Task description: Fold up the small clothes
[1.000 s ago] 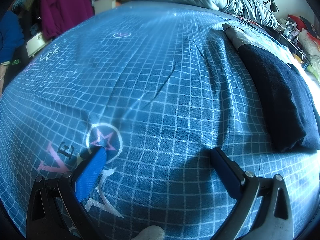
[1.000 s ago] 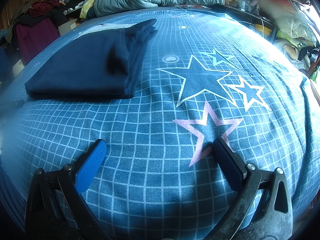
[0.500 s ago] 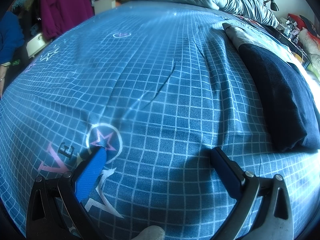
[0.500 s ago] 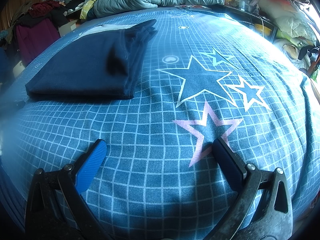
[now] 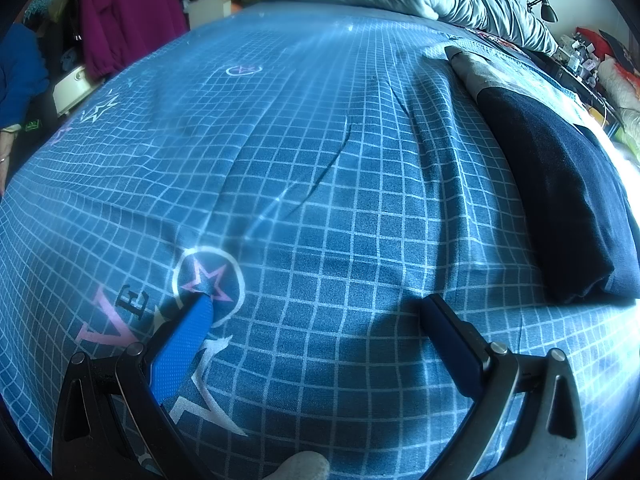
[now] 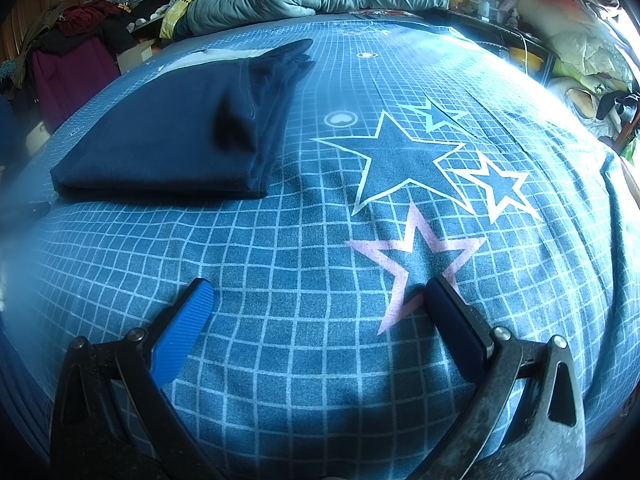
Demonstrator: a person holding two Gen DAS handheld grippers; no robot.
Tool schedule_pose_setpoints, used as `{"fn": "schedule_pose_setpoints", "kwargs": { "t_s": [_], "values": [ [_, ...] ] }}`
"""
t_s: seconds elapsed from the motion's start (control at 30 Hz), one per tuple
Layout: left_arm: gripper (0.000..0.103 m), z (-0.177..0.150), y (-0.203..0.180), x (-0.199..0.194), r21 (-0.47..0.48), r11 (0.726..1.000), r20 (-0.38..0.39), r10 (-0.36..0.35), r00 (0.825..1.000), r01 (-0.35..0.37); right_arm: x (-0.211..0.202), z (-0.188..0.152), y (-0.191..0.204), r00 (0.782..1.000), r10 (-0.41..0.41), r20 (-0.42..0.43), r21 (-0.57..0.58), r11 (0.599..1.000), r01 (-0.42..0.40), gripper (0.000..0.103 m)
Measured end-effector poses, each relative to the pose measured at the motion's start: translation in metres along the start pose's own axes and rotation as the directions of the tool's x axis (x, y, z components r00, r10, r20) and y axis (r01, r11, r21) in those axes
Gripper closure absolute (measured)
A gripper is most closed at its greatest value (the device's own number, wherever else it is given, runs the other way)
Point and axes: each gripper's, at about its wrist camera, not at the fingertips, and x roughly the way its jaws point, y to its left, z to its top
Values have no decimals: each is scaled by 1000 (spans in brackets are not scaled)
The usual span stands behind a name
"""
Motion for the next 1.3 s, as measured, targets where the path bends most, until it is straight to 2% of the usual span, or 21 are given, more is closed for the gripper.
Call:
{"fn": "schedule_pose_setpoints", "kwargs": {
  "t_s": [0.63,0.77,0.93,1.2,1.3],
  "values": [
    [0,2,0,1,1,1000,-3,3,1000,-3,-1,0,1,1000,-5,-3,-1,1000,5,0],
    [0,8,1,4,17,1000,-34,-6,999,7,0,3,3,999,-12,-41,20,1000,13,0],
    [0,13,3,5,17,1000,-42,-10,999,10,6,15,12,986,-80,-145,82,992,92,0],
    [0,10,-1,7,27,1000,-26,3,1000,-3,10,16,16,990,-105,-99,109,987,115,0],
    [0,8,-3,6,26,1000,-24,1,1000,0,13,22,15,982,-119,-150,138,980,140,0]
  ]
}}
